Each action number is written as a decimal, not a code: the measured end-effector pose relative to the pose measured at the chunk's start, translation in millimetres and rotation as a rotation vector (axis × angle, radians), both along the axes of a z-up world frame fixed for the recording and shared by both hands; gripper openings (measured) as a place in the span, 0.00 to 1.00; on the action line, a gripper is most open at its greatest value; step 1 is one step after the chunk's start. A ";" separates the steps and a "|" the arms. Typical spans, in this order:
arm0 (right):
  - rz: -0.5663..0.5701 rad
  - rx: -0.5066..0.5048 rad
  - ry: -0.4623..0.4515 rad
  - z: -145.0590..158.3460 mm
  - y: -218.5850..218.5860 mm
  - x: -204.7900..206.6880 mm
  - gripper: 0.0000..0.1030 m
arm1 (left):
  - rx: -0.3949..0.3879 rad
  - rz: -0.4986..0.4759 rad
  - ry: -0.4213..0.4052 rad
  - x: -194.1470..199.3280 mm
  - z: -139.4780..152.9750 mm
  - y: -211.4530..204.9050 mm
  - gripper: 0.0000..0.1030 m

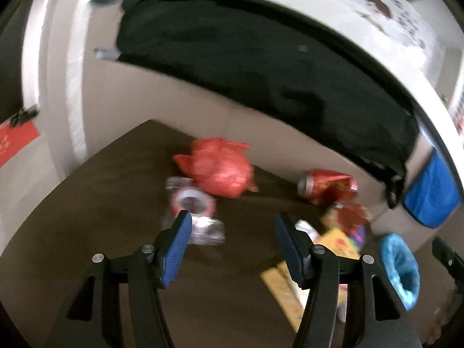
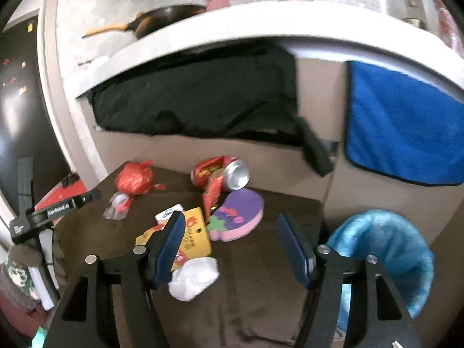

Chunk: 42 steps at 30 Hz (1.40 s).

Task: Collect trash
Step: 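Move both tools back from the bin to the trash on the table, then grasp the plastic-wrapped red tape roll with the left tool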

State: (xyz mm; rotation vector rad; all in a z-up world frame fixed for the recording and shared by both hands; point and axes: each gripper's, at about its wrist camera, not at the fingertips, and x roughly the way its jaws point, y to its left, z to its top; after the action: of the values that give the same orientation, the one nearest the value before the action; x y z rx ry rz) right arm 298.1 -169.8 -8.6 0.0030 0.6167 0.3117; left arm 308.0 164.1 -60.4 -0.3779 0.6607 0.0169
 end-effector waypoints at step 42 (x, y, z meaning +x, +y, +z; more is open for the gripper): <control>0.065 -0.078 0.118 -43.4 52.1 53.2 0.61 | 0.075 -0.030 0.103 15.6 -26.8 28.7 0.51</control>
State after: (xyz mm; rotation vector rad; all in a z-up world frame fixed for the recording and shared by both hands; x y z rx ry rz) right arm 351.3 -117.8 -52.0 -0.0739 0.7465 0.3518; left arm 323.5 192.8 -87.2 -0.2958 0.7651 0.0327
